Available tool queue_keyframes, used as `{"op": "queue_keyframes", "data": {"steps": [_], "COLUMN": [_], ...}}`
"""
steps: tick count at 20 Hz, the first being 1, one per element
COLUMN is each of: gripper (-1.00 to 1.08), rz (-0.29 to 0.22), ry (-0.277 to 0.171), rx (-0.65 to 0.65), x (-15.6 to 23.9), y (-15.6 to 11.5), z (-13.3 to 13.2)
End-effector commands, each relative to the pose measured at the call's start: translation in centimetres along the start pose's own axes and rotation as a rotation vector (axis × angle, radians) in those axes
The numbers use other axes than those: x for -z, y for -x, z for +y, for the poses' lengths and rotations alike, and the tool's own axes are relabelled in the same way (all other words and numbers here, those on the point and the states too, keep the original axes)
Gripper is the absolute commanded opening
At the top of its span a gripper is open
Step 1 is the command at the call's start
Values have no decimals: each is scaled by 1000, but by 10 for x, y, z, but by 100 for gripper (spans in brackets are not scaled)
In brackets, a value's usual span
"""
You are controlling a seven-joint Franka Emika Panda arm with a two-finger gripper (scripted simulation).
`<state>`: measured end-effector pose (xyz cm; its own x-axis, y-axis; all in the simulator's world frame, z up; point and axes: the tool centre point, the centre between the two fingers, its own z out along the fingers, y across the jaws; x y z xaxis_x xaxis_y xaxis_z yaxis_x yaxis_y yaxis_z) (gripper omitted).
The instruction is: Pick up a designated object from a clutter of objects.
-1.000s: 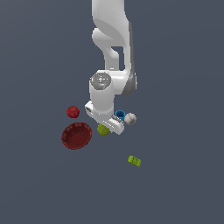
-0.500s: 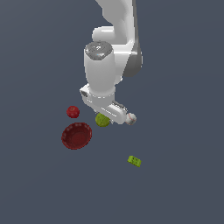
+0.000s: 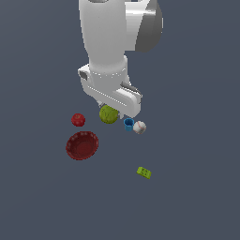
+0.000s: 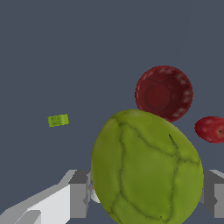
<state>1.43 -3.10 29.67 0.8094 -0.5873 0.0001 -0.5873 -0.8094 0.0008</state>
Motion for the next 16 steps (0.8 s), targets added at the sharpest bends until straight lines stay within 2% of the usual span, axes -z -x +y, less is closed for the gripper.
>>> {"op": "queue_keyframes", "data": {"steps": [1,9,16], "gripper": [-100,-100,-100], "rz": [1,0,0], "ry": [0,0,-1], "rx": [0,0,1], "x": [21,62,70], "y": [-2,-6,-8], "z": [-2,-7,-8]}}
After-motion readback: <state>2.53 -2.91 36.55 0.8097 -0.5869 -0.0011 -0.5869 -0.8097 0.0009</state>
